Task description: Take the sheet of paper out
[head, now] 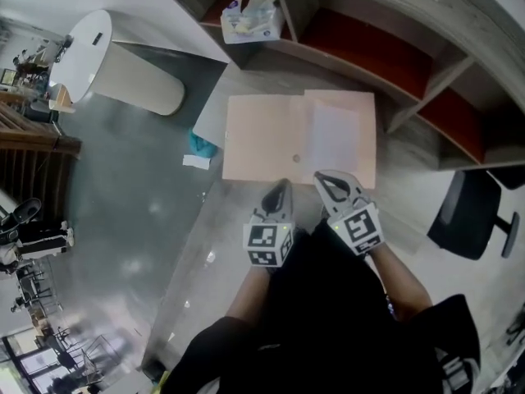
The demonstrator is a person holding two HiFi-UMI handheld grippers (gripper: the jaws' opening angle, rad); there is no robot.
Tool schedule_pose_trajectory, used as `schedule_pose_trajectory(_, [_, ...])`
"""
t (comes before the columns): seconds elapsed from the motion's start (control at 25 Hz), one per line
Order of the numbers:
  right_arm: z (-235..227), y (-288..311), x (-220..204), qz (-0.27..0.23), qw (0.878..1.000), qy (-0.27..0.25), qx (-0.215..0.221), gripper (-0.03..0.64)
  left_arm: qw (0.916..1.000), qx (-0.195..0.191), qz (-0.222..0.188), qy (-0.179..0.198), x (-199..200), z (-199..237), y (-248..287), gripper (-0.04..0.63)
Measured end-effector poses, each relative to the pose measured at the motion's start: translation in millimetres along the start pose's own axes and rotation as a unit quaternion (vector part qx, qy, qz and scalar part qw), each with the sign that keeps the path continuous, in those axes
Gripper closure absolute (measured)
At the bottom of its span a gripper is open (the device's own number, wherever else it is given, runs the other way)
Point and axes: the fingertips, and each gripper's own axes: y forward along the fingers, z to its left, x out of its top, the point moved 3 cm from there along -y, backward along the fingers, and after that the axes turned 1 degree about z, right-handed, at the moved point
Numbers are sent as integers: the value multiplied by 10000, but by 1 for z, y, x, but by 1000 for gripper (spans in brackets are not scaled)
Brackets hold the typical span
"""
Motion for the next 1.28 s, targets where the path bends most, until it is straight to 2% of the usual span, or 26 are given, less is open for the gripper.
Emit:
schedule_pose_trajectory(0.24, [-22, -12, -9, 69, 9994, 117, -325, 600, 9994, -195, 240, 137, 4, -4, 25, 549])
schedule_pose_trajectory(0.48, [-40, -25, -23, 207, 9959, 371, -793, 600, 9954, -718, 493, 395, 5, -20, 52, 549])
schedule_pose_trajectory(0.88, [-64, -26, -35, 553, 9854, 659, -1471, 600, 9837, -1385, 951, 640, 5, -13, 98, 549])
schedule_pose_trajectory(1.28, [-46, -6, -39, 1015, 9710, 1052, -1894, 600, 9660, -2024, 1463, 670, -10, 10, 140, 549])
